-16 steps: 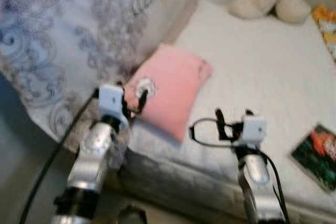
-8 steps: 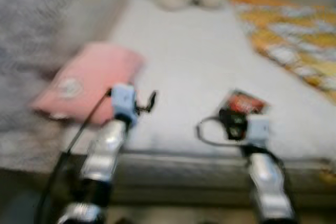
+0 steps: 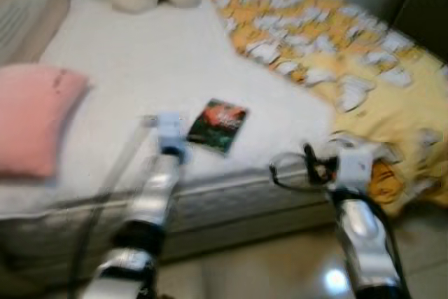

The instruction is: Clean up the room

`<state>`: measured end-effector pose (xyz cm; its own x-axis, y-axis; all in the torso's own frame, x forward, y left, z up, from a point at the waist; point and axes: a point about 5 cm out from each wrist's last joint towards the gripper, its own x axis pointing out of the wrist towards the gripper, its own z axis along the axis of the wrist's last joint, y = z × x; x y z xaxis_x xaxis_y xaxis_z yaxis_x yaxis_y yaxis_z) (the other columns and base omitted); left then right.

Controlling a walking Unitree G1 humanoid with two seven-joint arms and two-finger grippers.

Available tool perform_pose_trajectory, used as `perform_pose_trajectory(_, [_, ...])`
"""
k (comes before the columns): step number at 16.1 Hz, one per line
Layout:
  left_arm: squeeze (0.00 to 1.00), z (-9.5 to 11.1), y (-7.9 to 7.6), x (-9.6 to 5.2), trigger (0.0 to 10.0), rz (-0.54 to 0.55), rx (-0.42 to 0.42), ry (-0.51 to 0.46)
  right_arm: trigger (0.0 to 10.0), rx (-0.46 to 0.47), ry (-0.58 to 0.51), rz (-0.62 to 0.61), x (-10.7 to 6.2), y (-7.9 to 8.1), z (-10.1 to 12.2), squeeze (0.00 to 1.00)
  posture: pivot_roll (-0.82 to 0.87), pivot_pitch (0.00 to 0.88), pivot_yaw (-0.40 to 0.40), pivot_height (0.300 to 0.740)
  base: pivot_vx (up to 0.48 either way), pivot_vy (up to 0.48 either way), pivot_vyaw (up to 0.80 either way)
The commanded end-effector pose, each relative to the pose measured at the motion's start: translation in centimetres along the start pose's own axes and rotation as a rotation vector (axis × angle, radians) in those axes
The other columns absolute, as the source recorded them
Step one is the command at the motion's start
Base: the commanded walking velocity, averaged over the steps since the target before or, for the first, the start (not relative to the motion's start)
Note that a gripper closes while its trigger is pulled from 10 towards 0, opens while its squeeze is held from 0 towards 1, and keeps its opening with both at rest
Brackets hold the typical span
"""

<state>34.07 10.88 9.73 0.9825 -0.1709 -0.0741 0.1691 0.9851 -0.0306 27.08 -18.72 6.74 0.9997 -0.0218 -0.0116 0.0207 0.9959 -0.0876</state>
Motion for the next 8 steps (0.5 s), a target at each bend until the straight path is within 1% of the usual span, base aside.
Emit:
perform_pose_trajectory(1, [0.00, 0.3, 1.5, 0.2, 10.0, 0.055, 0.051, -0.006, 10.0, 0.005, -0.031, 0.043, 0.5, 1.1, 0.8, 0.00, 0.03, 0.000, -0.003, 0.740, 0.386, -0.281, 0.00])
perform_pose_trajectory(2, [0.00, 0.2, 1.7, 0.3, 10.0, 0.062, 0.029, 0.007, 10.0, 0.001, -0.021, 0.063, 0.4, 1.2, 0.7, 0.00, 0.03, 0.000, -0.003, 0.740, 0.000, 0.000, 0.00])
perform_pose_trajectory(4, [0.00, 0.0, 2.2, 0.4, 10.0, 0.088, 0.034, 0.024, 10.0, -0.004, -0.008, 0.082, 0.4, 1.2, 0.5, 0.00, 0.03, 0.000, -0.005, 0.740, 0.459, 0.000, 0.00])
perform_pose_trajectory(5, [0.00, -0.1, 2.7, 0.5, 10.0, 0.131, 0.016, 0.016, 10.0, -0.002, -0.001, 0.098, 0.3, 1.3, 0.3, 0.00, 0.03, 0.000, -0.004, 0.740, 0.458, 0.000, 0.00])
perform_pose_trajectory(8, [0.00, 0.1, 3.6, 0.3, 10.0, 0.193, -0.013, -0.005, 10.0, 0.017, 0.014, 0.138, 0.3, 2.1, 0.2, 0.00, 0.04, 0.000, -0.010, 0.740, 0.448, 0.000, 0.00])
